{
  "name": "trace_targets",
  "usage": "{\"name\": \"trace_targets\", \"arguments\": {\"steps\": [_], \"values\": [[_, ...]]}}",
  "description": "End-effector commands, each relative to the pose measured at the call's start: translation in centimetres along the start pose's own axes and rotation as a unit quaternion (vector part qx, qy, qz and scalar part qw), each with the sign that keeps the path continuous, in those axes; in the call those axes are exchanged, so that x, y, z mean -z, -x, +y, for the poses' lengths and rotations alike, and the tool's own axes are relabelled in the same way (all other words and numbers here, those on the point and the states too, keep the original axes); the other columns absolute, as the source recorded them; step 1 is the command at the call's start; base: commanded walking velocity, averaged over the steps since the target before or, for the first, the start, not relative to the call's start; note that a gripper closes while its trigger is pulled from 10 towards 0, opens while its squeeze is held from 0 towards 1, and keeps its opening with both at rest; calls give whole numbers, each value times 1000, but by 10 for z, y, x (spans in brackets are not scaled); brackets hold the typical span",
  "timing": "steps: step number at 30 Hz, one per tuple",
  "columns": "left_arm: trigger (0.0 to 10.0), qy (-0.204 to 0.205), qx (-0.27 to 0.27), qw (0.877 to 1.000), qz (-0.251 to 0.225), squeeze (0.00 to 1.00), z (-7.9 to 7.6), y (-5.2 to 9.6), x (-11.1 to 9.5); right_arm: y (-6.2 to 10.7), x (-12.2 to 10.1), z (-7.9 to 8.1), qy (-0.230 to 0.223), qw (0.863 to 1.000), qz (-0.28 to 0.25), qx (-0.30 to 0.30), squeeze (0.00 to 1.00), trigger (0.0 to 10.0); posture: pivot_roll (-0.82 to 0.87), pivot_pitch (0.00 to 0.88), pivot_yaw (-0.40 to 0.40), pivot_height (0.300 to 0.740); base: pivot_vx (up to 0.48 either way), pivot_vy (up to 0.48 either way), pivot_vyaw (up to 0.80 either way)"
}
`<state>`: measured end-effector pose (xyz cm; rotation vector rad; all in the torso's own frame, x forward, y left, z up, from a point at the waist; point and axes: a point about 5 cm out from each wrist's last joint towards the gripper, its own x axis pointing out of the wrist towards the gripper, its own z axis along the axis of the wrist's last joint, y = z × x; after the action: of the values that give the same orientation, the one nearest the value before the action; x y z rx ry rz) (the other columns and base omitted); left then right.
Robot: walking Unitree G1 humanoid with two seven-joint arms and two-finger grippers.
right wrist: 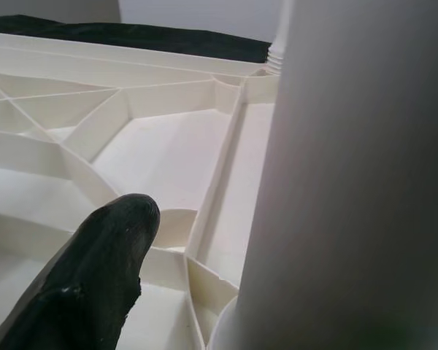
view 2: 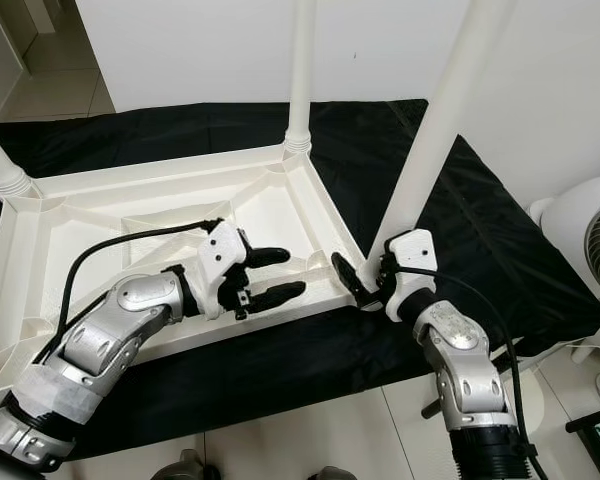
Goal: Building children table
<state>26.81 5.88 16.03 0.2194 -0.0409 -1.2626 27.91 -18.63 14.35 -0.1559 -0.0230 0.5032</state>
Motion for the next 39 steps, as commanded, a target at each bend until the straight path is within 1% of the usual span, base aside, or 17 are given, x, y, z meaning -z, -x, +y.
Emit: {"name": "trace_targets", "arguments": {"steps": [1,2,6,7,9,10,15,16,17,18,21,23,26,31,35,38,39], "values": [[10000,-8,157,988,-2,0,-20,1,-1,-3,3,5,-6,1000,5,-24,0,10000,-5,13,-8,740,0,0,0],[10000,-7,156,988,2,0,-22,-1,0,-4,6,5,-4,1000,9,-28,0,8745,-3,15,-11,740,0,0,0],[10000,-6,155,988,4,0,-22,-1,0,-4,8,4,-2,999,12,-30,0,8745,-3,15,-11,740,0,0,0],[10000,-8,155,988,10,0,-24,-2,1,-4,11,3,0,999,18,-28,0,1647,-2,14,-10,740,0,0,0],[10000,-8,155,988,10,0,-24,-2,1,-4,11,3,0,999,18,-28,0,1647,-2,14,-10,740,0,0,0],[10000,-5,156,988,16,0,-26,-2,3,-4,14,4,-5,999,24,-29,0,0,-2,13,-11,740,0,0,0],[10000,-15,151,988,27,0,-29,-4,8,-3,20,8,-26,999,32,-29,0,0,-4,5,-8,740,0,0,0],[10000,-15,150,988,28,0,-29,-5,8,-3,21,9,-28,999,33,-22,0,3412,-3,4,-9,740,0,0,0],[10000,-15,150,988,28,0,-29,-5,8,-3,21,9,-28,999,33,-22,0,3412,-3,4,-9,740,0,0,0],[10000,-15,149,988,28,0,-29,-5,8,-3,21,9,-29,999,34,-17,0,10000,-2,4,-10,740,0,0,0],[10000,-19,146,989,30,0,-28,-6,8,-4,22,11,-41,998,36,9,0,10000,0,0,-14,740,0,0,0],[10000,-28,139,989,32,0,-25,-5,8,-5,24,11,-48,997,39,45,0,10000,0,0,-14,740,0,0,0],[10000,-28,134,990,33,0,-24,-5,9,-5,24,11,-50,996,38,63,0,10000,0,0,-15,740,0,0,0],[10000,-20,126,991,32,0,-22,-5,10,-7,24,17,-61,991,32,118,0,10000,1,0,-16,740,0,0,0],[10000,-21,127,991,33,0,-23,-4,10,-10,23,24,-82,973,30,213,0,10000,4,0,-17,740,0,0,0],[10000,-23,127,991,33,0,-22,-4,10,-11,22,27,-91,962,31,255,0,10000,3,0,-17,740,0,0,0],[10000,-23,127,991,33,0,-22,-4,10,-11,22,27,-91,962,31,255,0,10000,3,0,-17,740,0,0,0]]}}
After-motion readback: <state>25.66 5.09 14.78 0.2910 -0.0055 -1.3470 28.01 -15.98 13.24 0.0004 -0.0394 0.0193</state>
